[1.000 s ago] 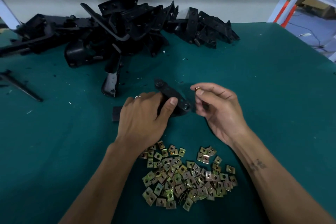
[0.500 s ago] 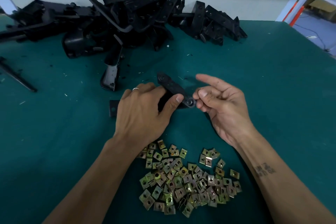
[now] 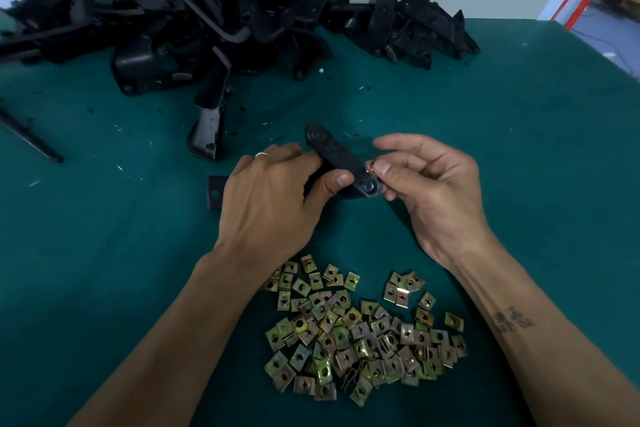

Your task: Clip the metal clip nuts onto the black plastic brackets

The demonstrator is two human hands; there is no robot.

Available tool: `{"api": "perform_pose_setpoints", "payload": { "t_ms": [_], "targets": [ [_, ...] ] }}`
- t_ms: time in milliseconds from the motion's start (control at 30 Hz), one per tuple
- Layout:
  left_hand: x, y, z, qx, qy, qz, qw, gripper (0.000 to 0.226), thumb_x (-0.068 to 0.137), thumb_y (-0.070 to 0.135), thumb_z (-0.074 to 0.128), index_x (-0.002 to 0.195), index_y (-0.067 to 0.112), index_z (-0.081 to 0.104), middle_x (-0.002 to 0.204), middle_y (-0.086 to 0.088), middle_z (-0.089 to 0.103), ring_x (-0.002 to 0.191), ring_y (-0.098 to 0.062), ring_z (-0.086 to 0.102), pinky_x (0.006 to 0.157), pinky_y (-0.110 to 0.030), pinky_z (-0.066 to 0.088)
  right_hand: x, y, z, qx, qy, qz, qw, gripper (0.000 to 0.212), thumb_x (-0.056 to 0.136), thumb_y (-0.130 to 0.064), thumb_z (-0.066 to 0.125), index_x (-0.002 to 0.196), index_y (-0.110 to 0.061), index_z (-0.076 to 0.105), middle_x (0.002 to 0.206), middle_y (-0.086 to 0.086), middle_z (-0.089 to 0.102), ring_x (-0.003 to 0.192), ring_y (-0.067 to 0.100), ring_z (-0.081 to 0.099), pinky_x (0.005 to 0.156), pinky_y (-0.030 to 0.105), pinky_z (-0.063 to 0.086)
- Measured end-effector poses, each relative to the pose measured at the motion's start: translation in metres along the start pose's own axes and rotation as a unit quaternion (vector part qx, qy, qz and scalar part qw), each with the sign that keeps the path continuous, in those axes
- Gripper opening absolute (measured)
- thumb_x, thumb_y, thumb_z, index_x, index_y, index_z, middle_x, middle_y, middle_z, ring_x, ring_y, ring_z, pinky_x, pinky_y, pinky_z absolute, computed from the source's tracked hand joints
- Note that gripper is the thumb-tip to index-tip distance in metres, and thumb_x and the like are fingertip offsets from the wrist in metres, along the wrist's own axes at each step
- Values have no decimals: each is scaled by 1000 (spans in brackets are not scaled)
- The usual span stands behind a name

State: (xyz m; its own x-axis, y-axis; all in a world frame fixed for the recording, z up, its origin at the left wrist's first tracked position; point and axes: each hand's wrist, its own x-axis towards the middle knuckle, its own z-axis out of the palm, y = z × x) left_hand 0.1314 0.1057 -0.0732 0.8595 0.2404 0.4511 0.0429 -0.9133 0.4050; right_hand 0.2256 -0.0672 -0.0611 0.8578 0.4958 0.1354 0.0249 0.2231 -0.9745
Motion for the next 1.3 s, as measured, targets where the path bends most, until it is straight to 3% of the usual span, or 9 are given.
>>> {"api": "perform_pose_setpoints", "payload": {
  "t_ms": [133, 667, 767, 833, 900, 967, 1033, 1167, 1300],
  "targets": [
    [0, 1, -1, 6, -2, -4, 1000, 59, 99, 65, 33, 100, 22, 73, 89, 1, 66, 82, -24, 60, 68, -36, 42, 2, 0, -3, -8, 27, -15, 999, 12, 75, -1, 78, 81, -10, 78, 76, 11, 73, 67, 19, 60, 62, 27, 49],
    [1, 1, -2, 18, -7, -9, 1000, 61, 98, 66, 32, 100, 21, 73, 98, 0, 69, 91, -27, 63, 76, -41, 45, -3, 5, 5, -63, 16, -41, 997, 20, 84, 5, 77, 82, -15, 77, 76, 1, 74, 67, 8, 66, 68, 19, 55],
    [1, 0, -1, 15, 4, -9, 1000, 60, 98, 65, 34, 96, 19, 72, 95, -1, 69, 88, -28, 63, 72, -39, 43, -5, 4, 6, -85, -6, -37, 996, 19, 84, 1, 77, 81, -18, 77, 87, -2, 77, 79, 9, 69, 75, 20, 55],
    [0, -1, -2, 12, 10, -16, 1000, 58, 98, 65, 37, 95, 19, 72, 93, -1, 69, 86, -29, 63, 71, -39, 42, -6, 1, 5, -80, -49, -17, 995, 9, 87, -8, 73, 84, -14, 78, 96, 7, 77, 91, 18, 70, 85, 29, 54],
    [0, -1, -2, 12, 10, -17, 1000, 56, 98, 64, 38, 94, 19, 71, 92, -1, 68, 86, -30, 63, 72, -40, 43, -5, -3, 0, -54, -91, 14, 994, 12, 89, -13, 66, 90, -10, 78, 102, 15, 75, 98, 26, 67, 93, 37, 50],
    [1, -2, -2, 16, 4, -17, 1000, 57, 99, 65, 36, 93, 19, 70, 92, -1, 68, 86, -30, 62, 74, -41, 43, -5, -10, -4, -38, -119, 48, 991, 19, 91, -17, 61, 98, -11, 78, 109, 11, 76, 108, 24, 68, 100, 34, 50],
    [2, -2, -2, 16, -4, -21, 1000, 60, 98, 66, 33, 93, 18, 69, 90, -1, 66, 85, -29, 61, 72, -40, 42, -9, -16, -13, -91, -128, 53, 986, 23, 91, -18, 61, 108, -16, 76, 115, 6, 75, 115, 23, 67, 106, 40, 49],
    [2, -1, -1, 7, 0, -14, 1000, 61, 100, 63, 32, 87, 15, 67, 84, -2, 63, 80, -29, 60, 68, -38, 42, -33, -27, -40, -272, -141, 48, 951, 27, 87, -9, 74, 109, -23, 75, 103, -5, 69, 100, 16, 65, 97, 48, 51],
    [1, 3, 0, 5, 6, -15, 1000, 44, 104, 52, 32, 72, 22, 42, 77, 2, 54, 76, -31, 56, 71, -41, 42, -72, -31, -54, -366, -182, 49, 911, 24, 82, -31, 78, 104, -41, 76, 106, -7, 63, 84, 17, 59, 70, 31, 47]
  ]
}}
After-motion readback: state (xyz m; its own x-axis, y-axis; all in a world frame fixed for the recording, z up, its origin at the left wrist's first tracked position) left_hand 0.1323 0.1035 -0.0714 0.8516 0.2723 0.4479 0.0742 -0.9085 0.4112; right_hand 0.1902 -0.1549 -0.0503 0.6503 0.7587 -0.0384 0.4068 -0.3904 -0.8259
